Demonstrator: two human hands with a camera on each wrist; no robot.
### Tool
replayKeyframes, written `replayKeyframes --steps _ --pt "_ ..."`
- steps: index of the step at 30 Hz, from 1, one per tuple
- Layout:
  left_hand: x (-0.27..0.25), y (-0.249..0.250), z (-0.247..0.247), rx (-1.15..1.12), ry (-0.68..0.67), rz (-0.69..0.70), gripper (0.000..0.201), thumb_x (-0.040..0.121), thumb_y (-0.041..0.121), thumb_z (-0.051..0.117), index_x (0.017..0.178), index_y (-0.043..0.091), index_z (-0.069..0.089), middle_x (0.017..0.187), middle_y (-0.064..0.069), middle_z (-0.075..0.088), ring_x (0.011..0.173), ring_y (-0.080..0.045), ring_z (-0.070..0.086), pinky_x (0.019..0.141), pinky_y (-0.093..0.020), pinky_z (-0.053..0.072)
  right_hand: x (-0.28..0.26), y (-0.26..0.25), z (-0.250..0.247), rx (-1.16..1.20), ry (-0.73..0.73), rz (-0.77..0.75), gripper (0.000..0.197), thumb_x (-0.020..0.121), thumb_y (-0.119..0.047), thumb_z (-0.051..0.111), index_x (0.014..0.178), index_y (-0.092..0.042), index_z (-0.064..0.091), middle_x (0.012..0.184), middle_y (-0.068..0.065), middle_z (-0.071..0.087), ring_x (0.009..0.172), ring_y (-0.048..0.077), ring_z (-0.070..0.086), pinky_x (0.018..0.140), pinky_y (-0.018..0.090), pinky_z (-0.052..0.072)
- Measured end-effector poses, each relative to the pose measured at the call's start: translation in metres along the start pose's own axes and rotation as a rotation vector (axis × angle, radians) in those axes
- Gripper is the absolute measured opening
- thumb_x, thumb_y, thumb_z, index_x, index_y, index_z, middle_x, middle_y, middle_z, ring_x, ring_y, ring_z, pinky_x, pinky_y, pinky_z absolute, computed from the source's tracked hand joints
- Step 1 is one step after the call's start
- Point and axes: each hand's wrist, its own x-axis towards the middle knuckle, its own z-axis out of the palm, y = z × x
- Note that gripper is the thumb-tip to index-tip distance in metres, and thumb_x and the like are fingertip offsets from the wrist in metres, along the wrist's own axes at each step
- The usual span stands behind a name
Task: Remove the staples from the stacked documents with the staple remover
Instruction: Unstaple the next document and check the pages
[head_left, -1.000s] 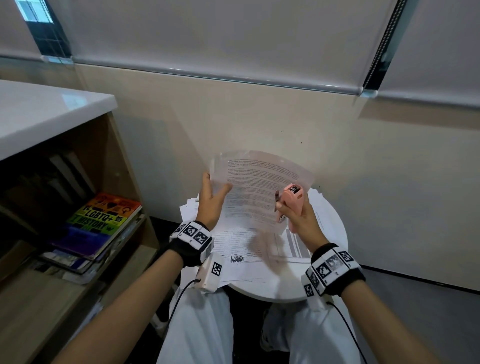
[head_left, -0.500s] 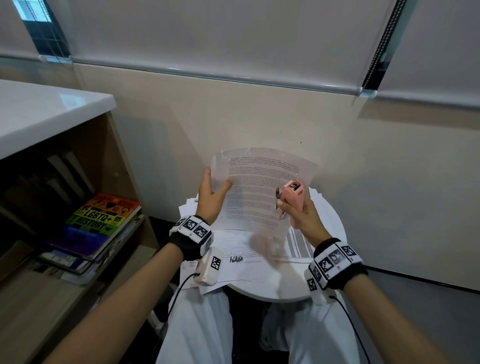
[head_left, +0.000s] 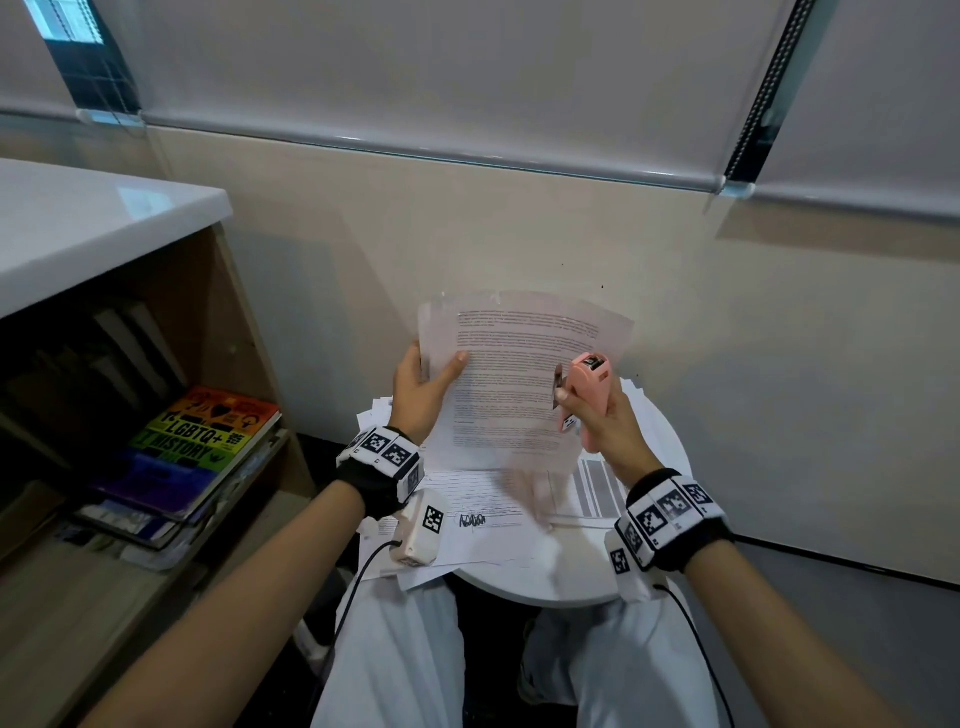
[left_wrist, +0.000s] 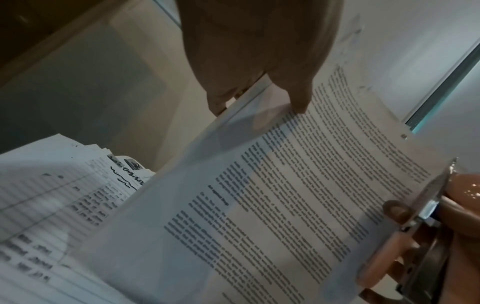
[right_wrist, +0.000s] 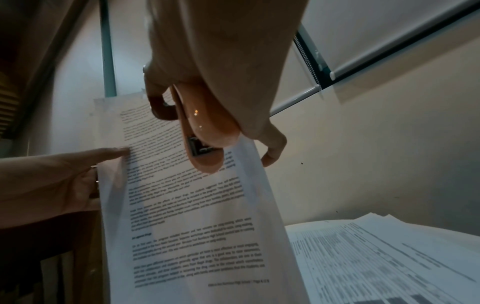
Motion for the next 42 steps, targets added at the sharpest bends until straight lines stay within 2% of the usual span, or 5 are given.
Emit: replayKeyframes --steps 10,27,33,36,42 --pt "0.003 -0.007 -0.006 0.039 -0.002 0.026 0.024 0.096 0.015 0.053 0.118 0.007 0.051 0.120 -0.013 0.062 0.112 -0.031 0.061 0.092 -0.044 0.053 -0.004 0.002 0.003 0.078 0.054 -0.001 0.078 0.073 -0.033 0.072 0.131 0.003 0.035 0.106 0.016 0.057 0.077 0.005 0.064 0.061 0.019 0.054" --pt "0.003 -0.006 -0.002 0.021 0.019 0.006 0.020 0.103 0.021 0.034 0.103 0.023 0.054 0.108 -0.007 0.061 0.100 -0.019 0.057 0.093 -0.038 0.047 -0.004 0.007 0.016 0.107 0.215 -0.005 0.054 0.084 -0.023 0.070 0.128 -0.012 0.039 0.110 0.008 0.060 0.093 0.016 0.062 0.075 0.034 0.054" --pt "0.004 -0.009 -0.007 0.006 0.093 0.084 0.028 0.099 0.012 0.042 0.108 0.039 0.039 0.096 -0.020 0.064 0.082 -0.028 0.060 0.075 -0.042 0.051 -0.007 0.010 0.013 0.034 0.218 -0.033 0.029 0.089 -0.014 0.065 0.114 -0.023 0.052 0.100 0.006 0.061 0.084 0.016 0.057 0.065 0.027 0.048" --pt "0.001 -0.002 -0.004 0.025 0.096 0.087 0.026 0.099 0.003 0.039 0.108 0.026 0.049 0.092 -0.009 0.064 0.079 -0.015 0.061 0.075 -0.034 0.049 -0.011 0.013 0.010 0.005 0.215 -0.041 0.029 0.089 -0.016 0.066 0.113 -0.026 0.053 0.099 0.002 0.062 0.085 0.014 0.059 0.066 0.028 0.050" --pt "-0.005 0.003 0.001 -0.020 -0.060 -0.049 0.025 0.087 0.038 0.059 0.104 0.020 0.064 0.107 -0.004 0.067 0.092 -0.011 0.067 0.079 -0.026 0.055 -0.017 0.014 0.013 -0.029 0.167 -0.059 0.035 0.088 -0.011 0.067 0.113 -0.028 0.050 0.097 -0.005 0.062 0.083 0.004 0.061 0.062 0.014 0.050"
